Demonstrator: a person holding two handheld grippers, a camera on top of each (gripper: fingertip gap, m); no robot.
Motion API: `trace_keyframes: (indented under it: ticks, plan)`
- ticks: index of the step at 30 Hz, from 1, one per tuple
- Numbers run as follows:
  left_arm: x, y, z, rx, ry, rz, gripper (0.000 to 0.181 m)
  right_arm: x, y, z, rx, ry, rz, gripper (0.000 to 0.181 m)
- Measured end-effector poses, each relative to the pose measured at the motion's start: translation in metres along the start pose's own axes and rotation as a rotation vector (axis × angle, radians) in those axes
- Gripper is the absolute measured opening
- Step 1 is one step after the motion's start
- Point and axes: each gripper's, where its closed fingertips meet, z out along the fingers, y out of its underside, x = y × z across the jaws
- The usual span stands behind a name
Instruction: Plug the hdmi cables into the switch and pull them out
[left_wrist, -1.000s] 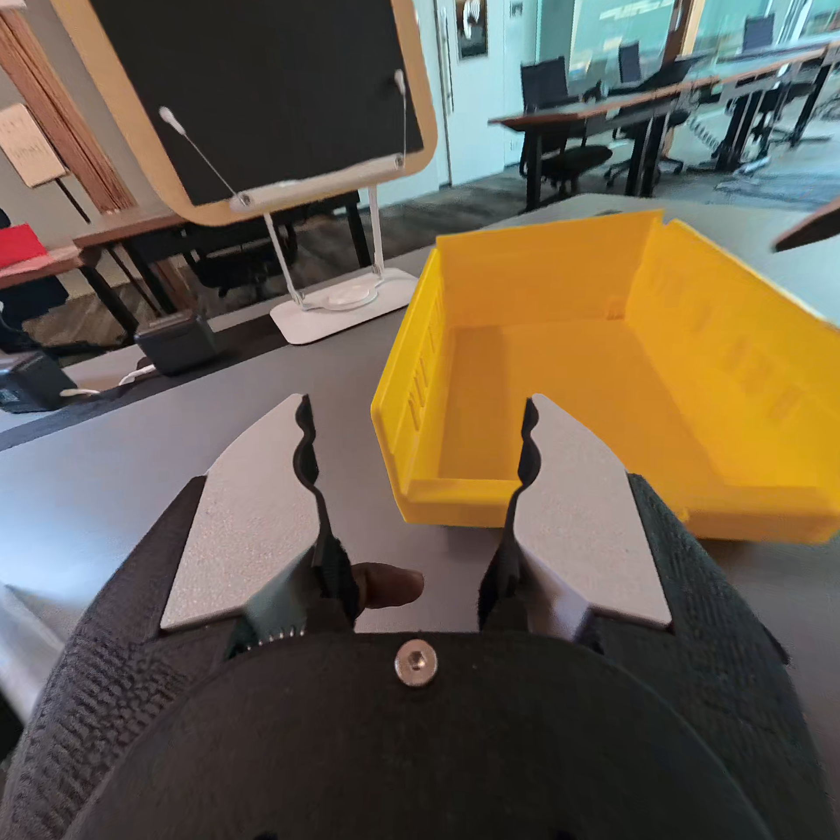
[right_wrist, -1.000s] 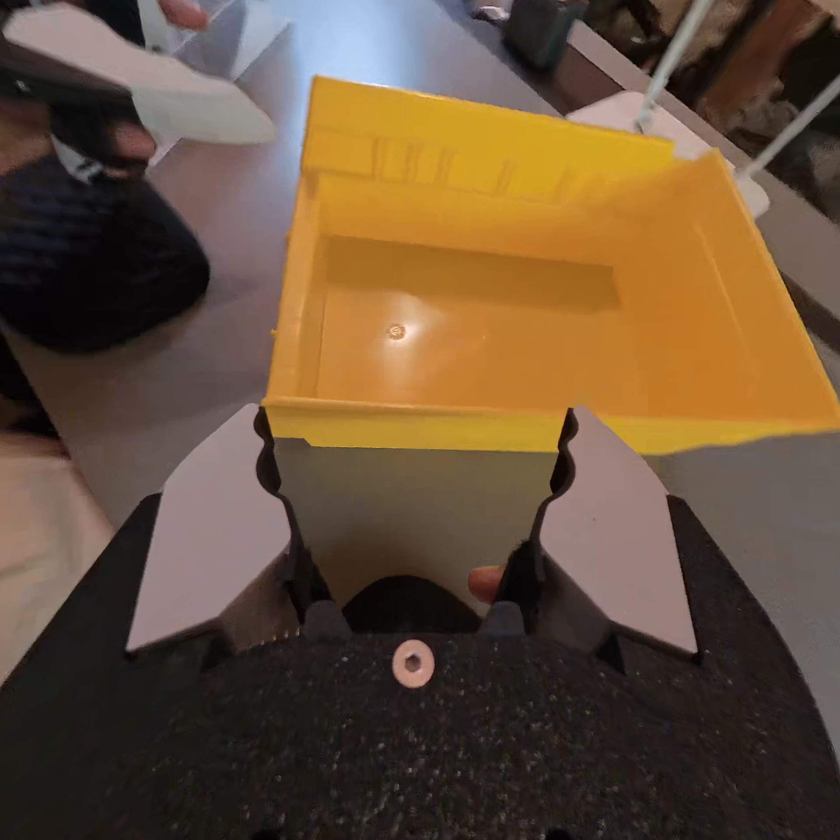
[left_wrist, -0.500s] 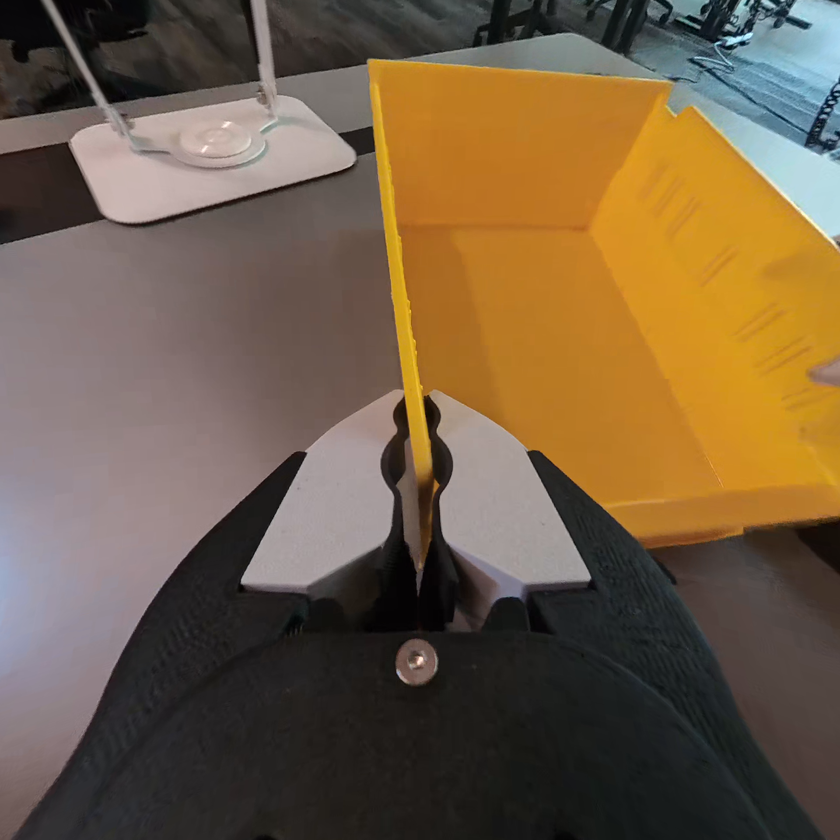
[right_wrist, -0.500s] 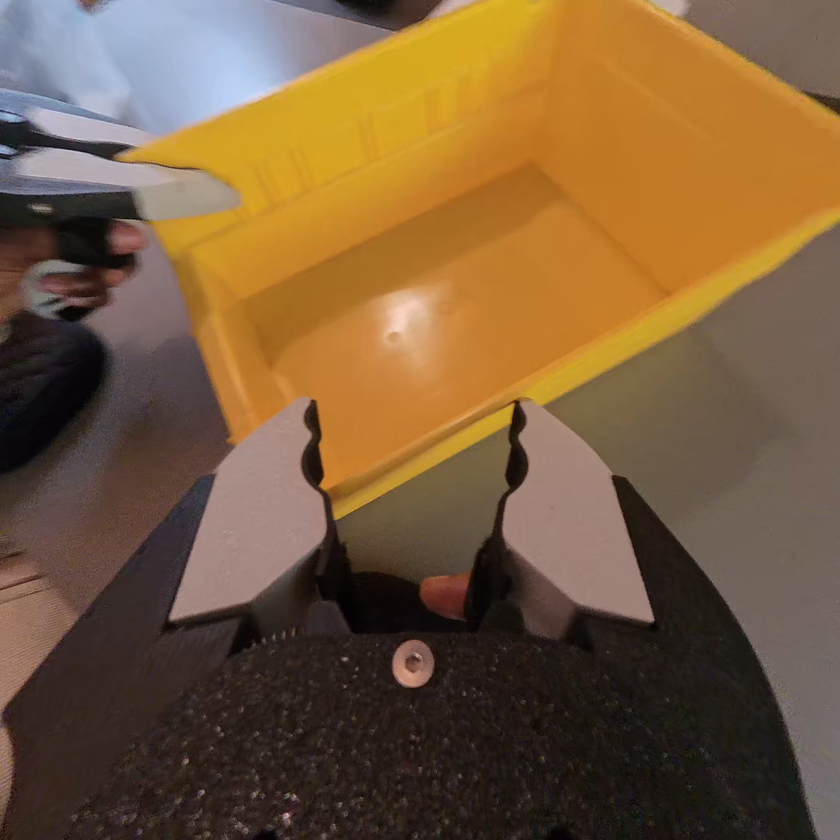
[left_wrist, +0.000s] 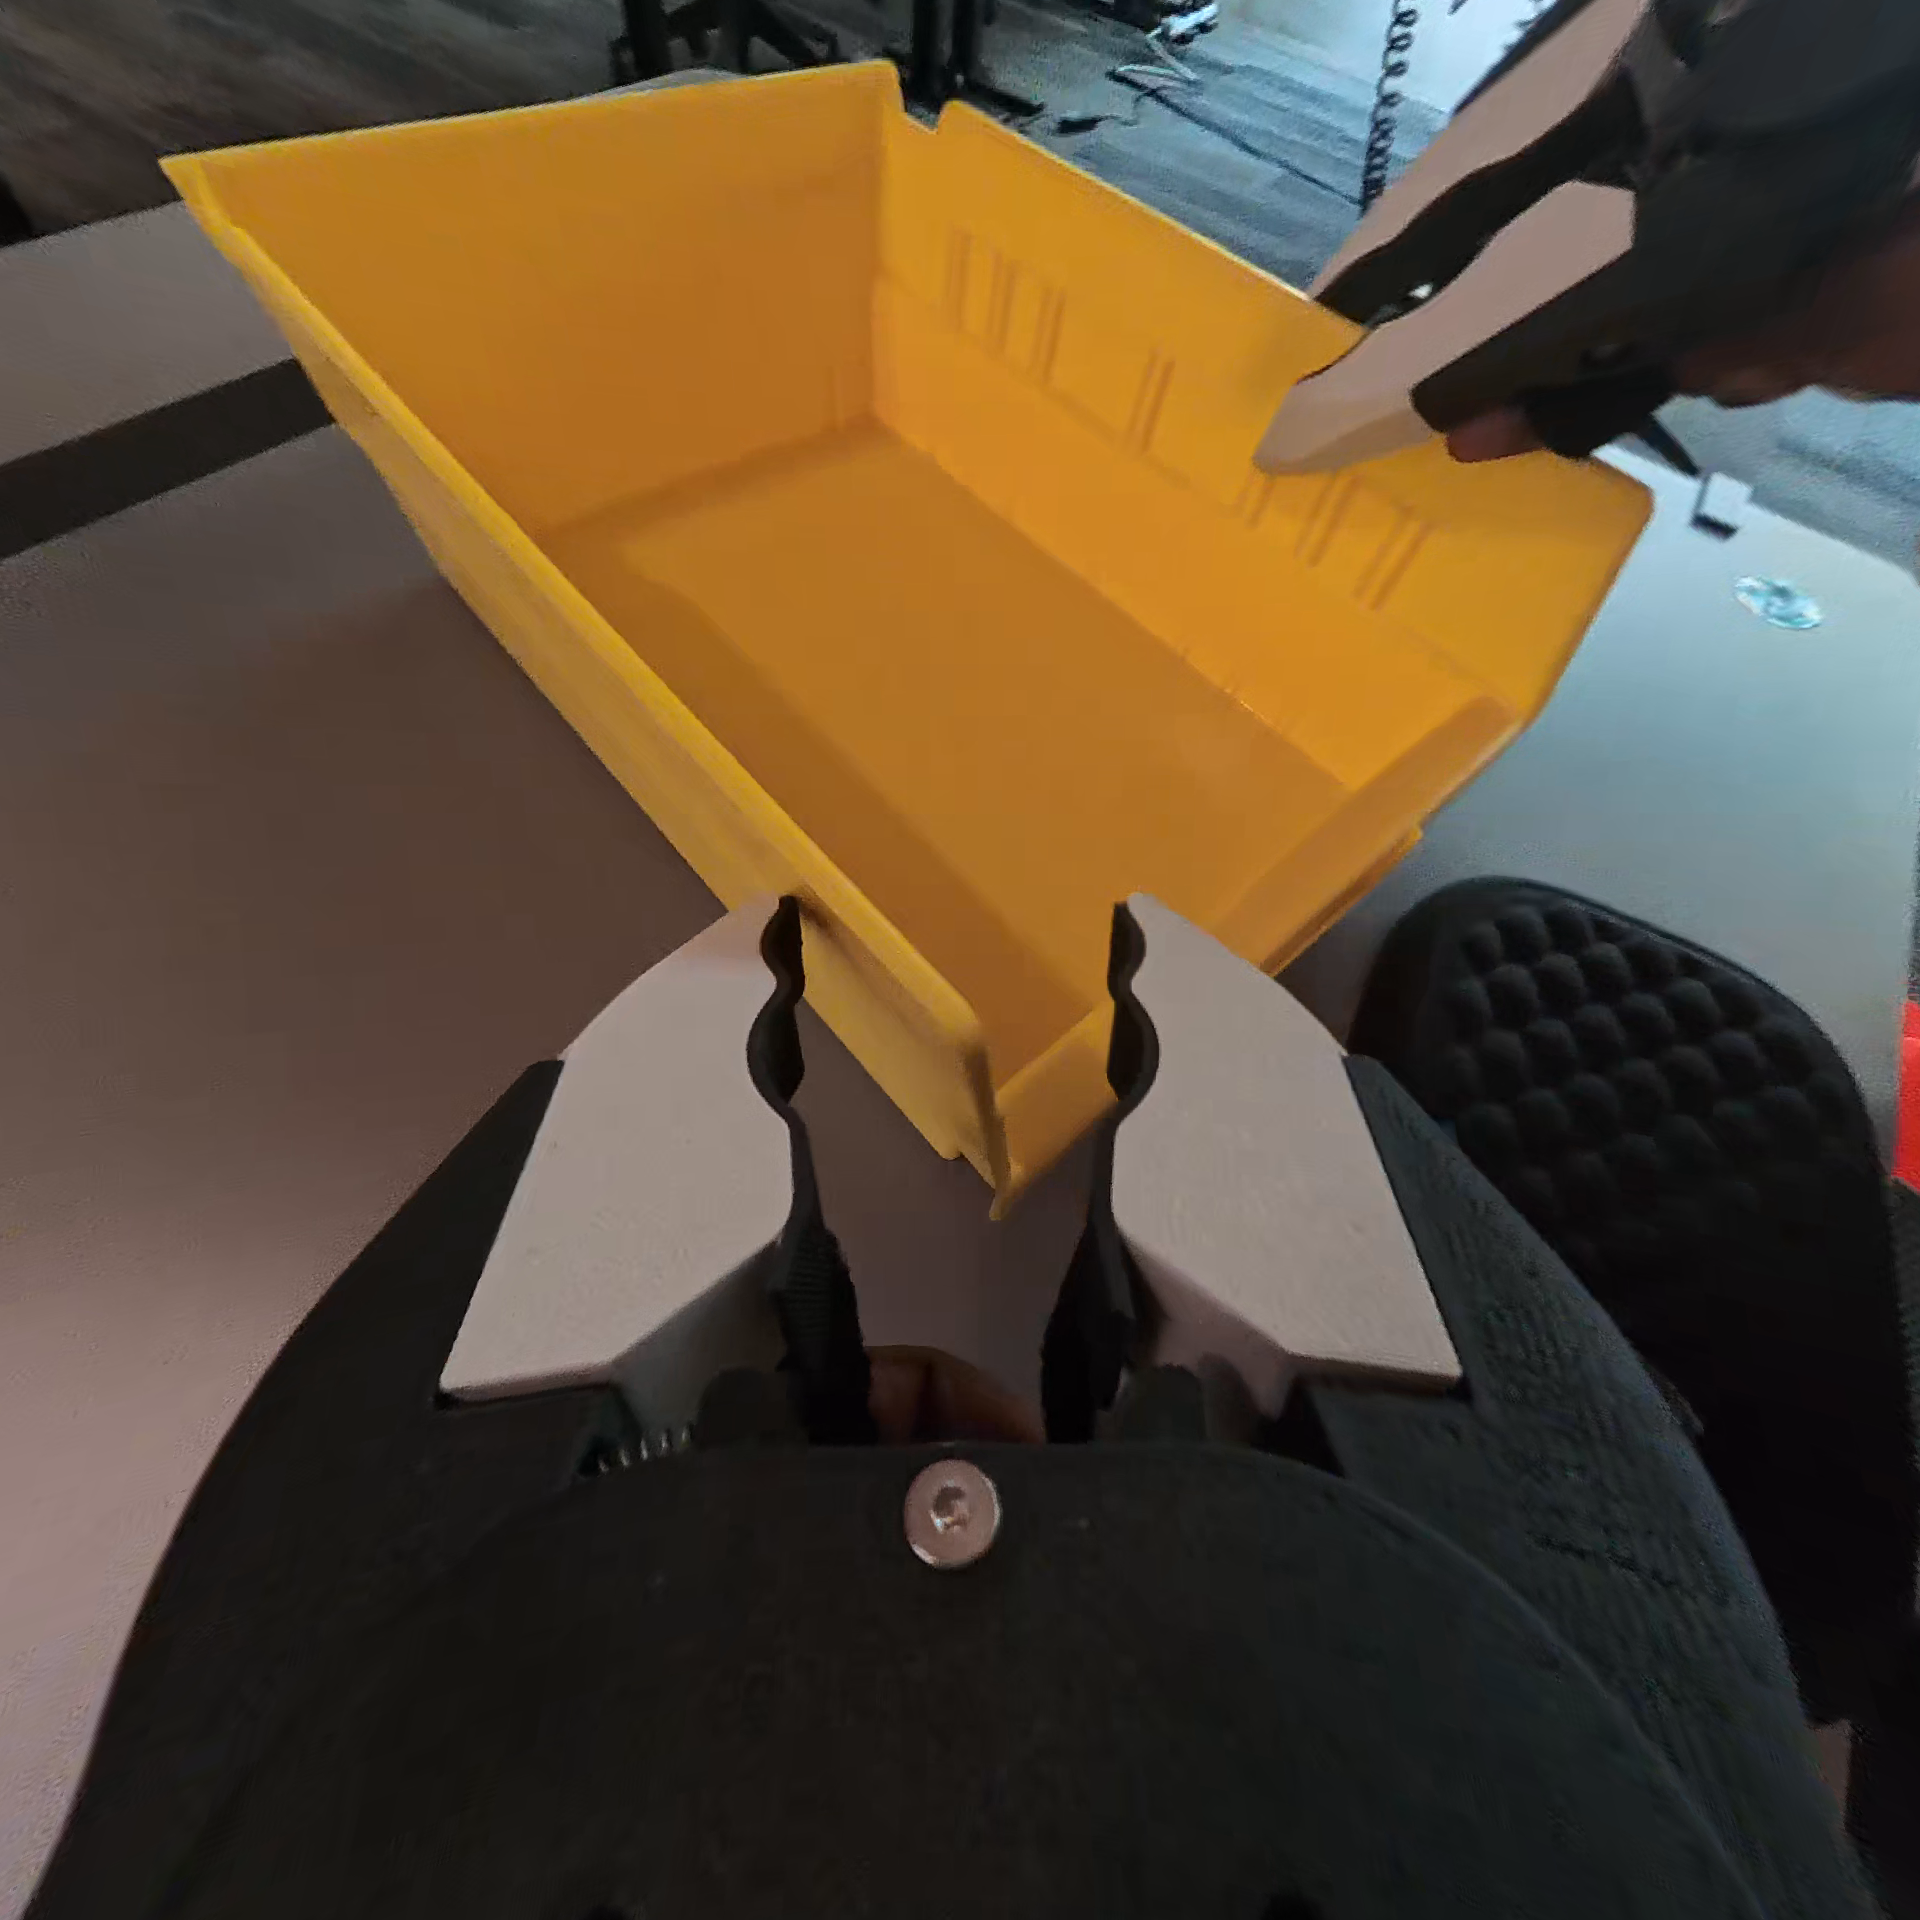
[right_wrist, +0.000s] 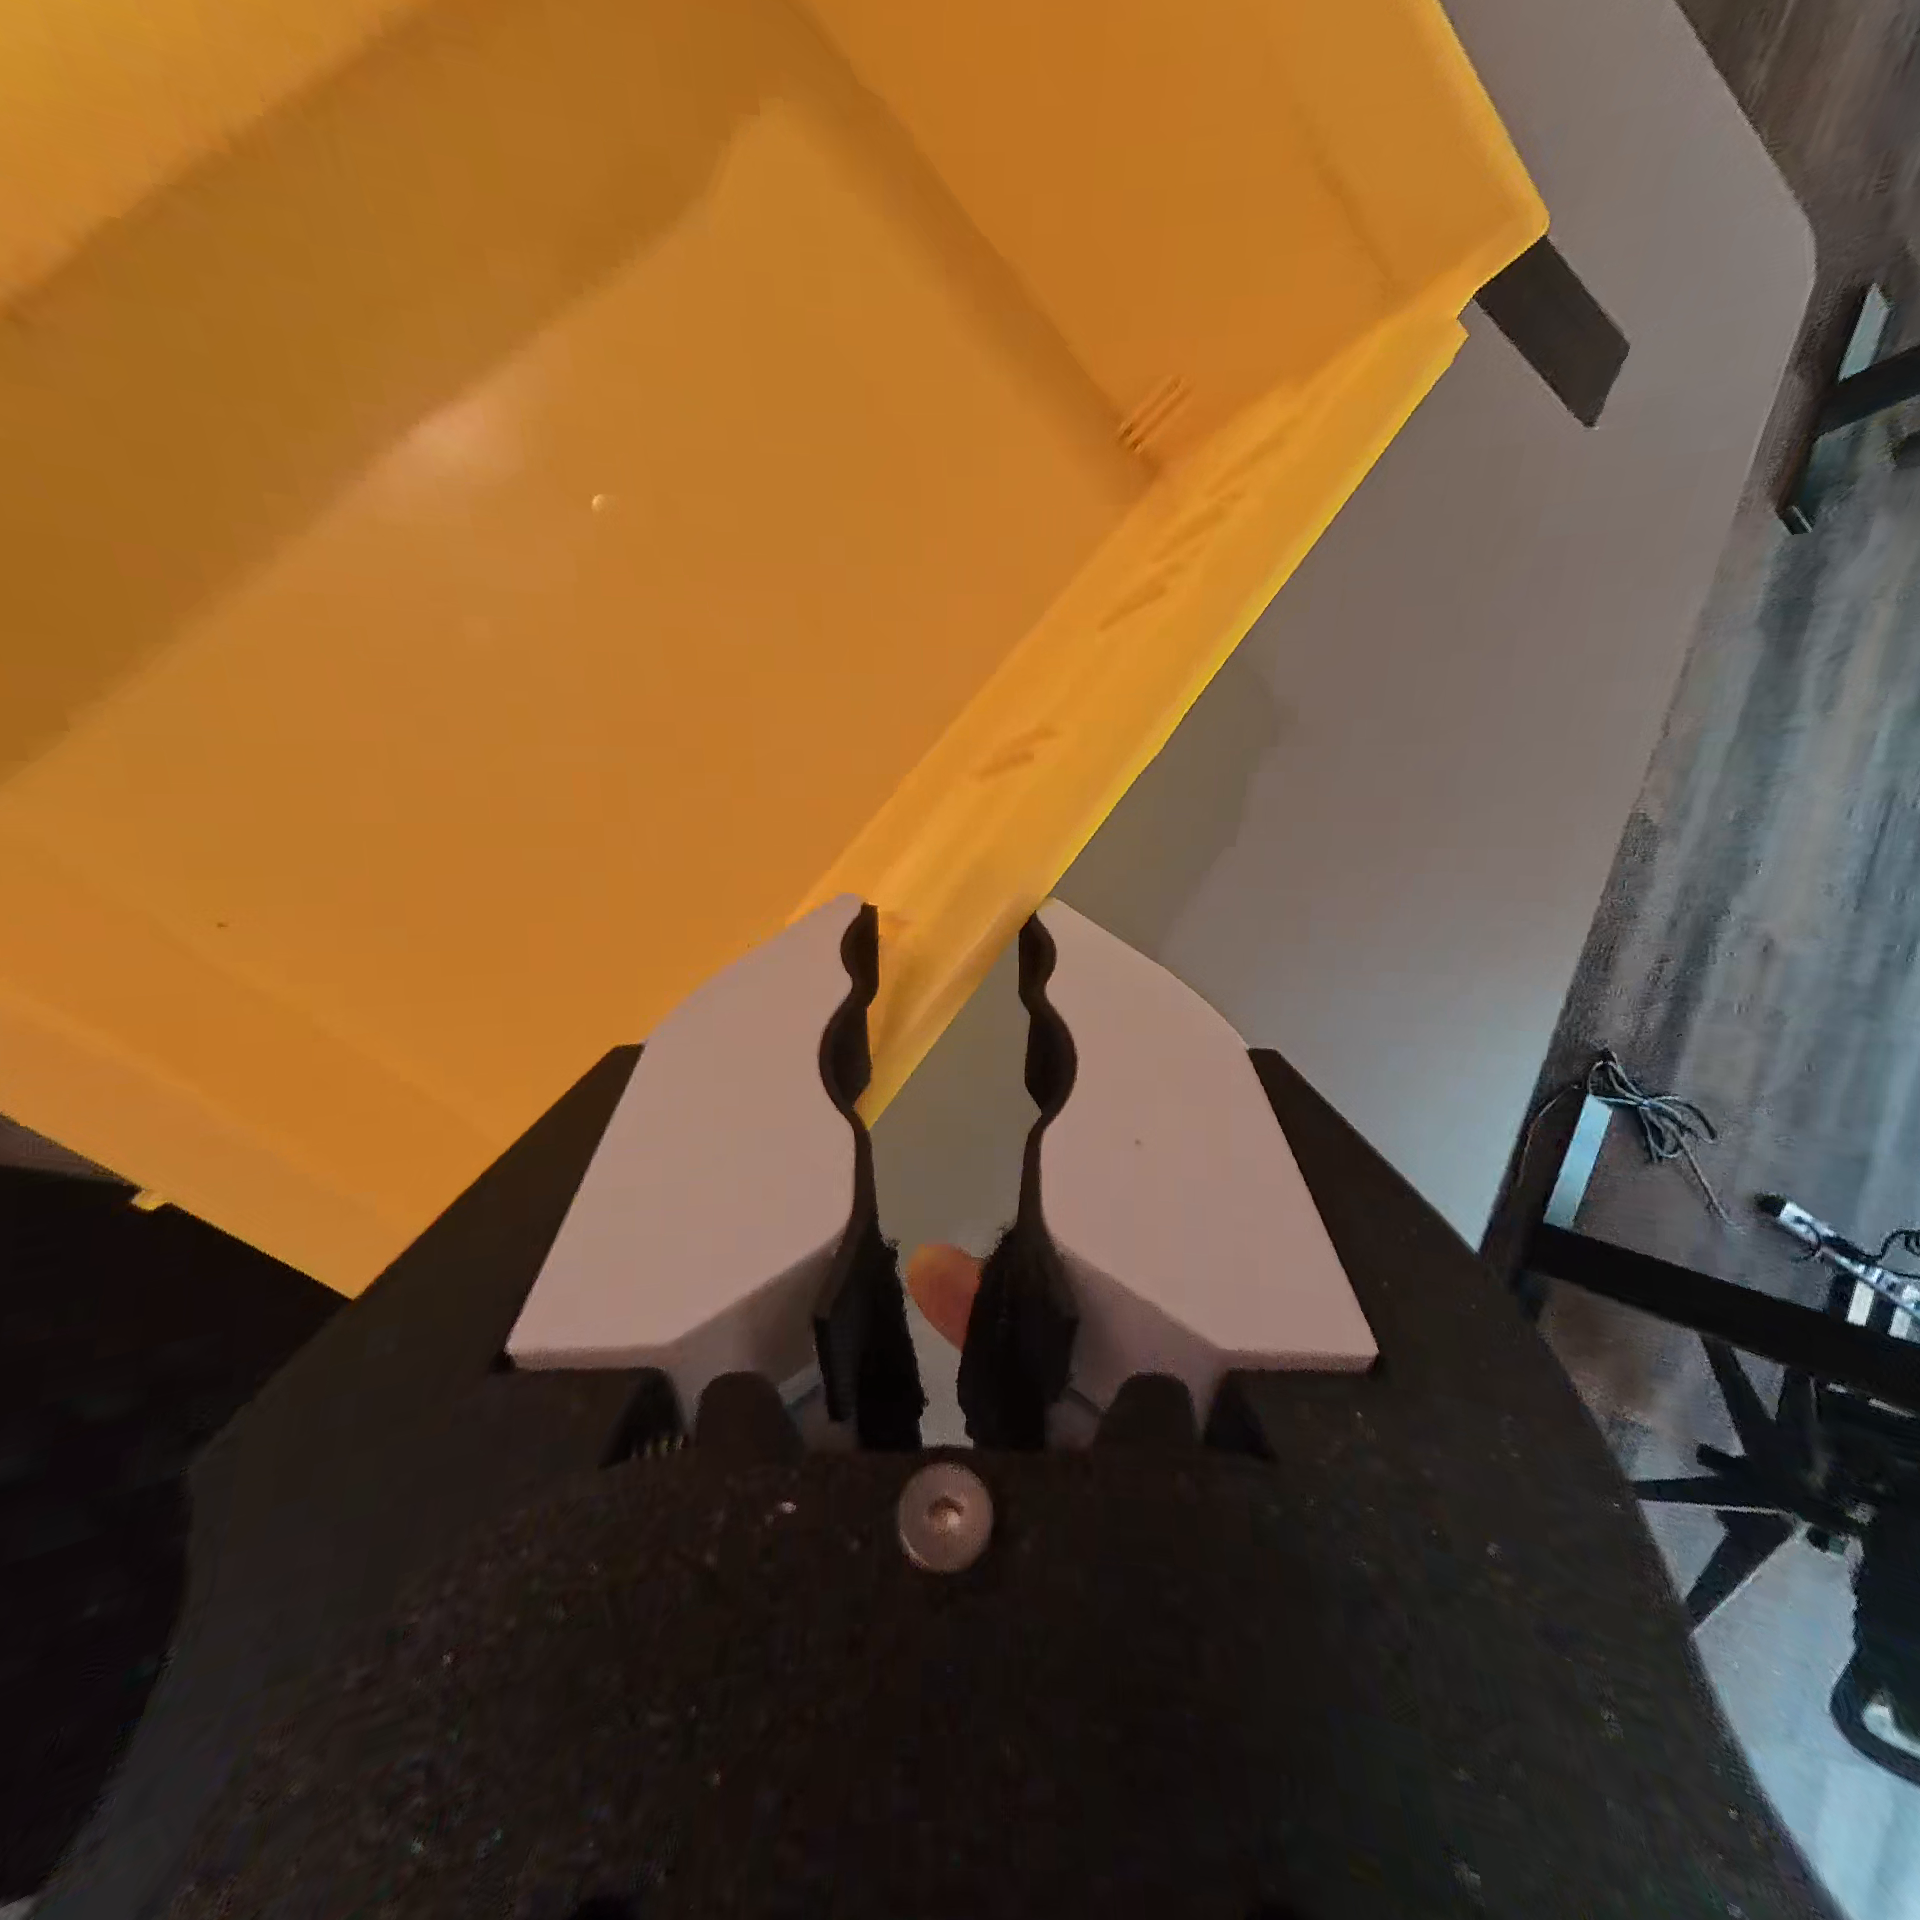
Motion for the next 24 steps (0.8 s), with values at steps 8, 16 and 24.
trace_keyframes:
  ticks: [8, 16, 24]
  plan:
    - [0.05, 0.008, -0.018, 0.046, 0.188, 0.233, 0.042, 0.039, 0.024, -0.004, 0.073, 0.02, -0.112, 0.045]
    - [-0.091, 0.005, -0.226, 0.475, -0.655, 0.238, 0.062, 0.049, -0.001, -0.104, 0.53, 0.319, 0.321, 0.073]
    - [-0.211, 0.088, -0.357, 0.27, -1.104, -0.041, 0.09, -0.13, -0.075, -0.075, 0.763, -0.153, 0.34, 0.123]
